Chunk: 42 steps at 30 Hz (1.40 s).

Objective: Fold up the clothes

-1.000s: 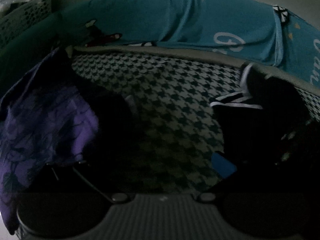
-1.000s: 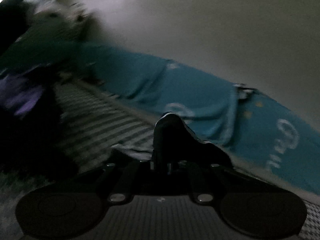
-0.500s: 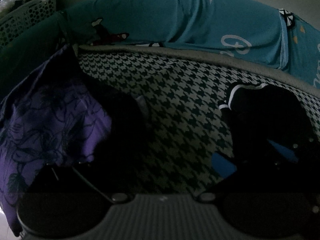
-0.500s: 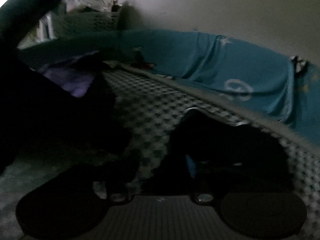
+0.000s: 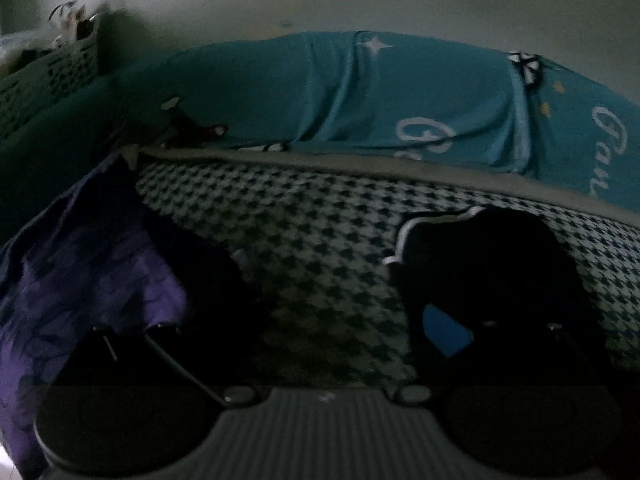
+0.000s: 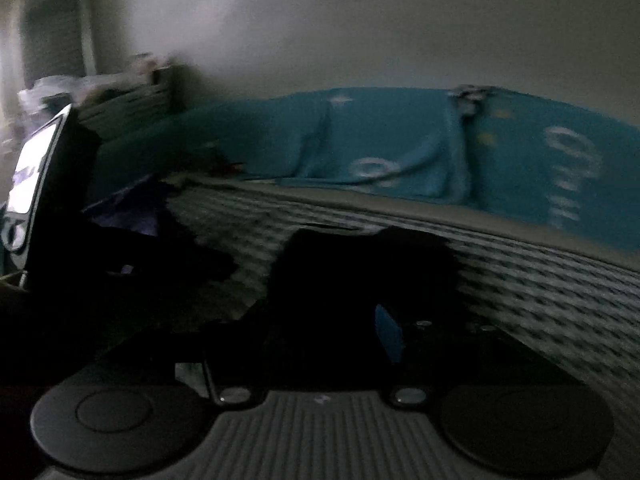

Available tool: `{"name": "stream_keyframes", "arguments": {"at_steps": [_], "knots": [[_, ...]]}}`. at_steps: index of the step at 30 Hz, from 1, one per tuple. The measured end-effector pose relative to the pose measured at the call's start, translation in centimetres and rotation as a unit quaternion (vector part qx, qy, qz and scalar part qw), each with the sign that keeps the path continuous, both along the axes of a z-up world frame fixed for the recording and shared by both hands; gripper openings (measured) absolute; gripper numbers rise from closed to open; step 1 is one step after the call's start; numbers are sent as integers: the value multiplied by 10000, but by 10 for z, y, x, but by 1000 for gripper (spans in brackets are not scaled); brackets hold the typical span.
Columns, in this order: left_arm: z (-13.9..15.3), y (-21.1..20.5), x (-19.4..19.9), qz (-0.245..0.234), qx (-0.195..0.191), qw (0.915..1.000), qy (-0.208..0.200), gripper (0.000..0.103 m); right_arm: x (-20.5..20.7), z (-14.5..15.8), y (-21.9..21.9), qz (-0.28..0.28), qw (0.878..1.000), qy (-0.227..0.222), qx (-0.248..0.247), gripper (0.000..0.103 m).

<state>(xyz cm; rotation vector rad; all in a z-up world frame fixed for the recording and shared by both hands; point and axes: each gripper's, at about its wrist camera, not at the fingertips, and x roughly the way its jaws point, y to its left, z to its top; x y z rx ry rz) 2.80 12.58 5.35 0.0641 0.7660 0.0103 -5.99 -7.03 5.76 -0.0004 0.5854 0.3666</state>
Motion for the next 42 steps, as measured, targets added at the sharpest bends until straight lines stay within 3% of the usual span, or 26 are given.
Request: {"name": "stream_keyframes", "arguments": {"at_steps": [6, 20, 27, 30, 38, 42], "knots": [[-8, -23, 1, -191, 122, 9997, -24, 103, -32, 3, -45, -788, 9968, 85, -116, 58], [-61, -31, 11, -71, 956, 9939, 550, 103, -90, -22, -134, -2053, 9761, 448, -556, 59], [-54, -24, -5, -81, 1015, 9937, 478, 103, -109, -41, -155, -2376, 9675, 699, -503, 64], [-47, -17, -23, -65, 826, 9955, 460, 103, -113, -49, -160, -2447, 9654, 830, -365, 65], [-46, -16, -83, -223, 573, 9967, 538, 103, -112, -61, -168, -2442, 9665, 762, 205, 66], [-54, -16, -102, -269, 559, 9960, 638, 103, -103, -68, -162, -2388, 9690, 628, 8, 66]]}}
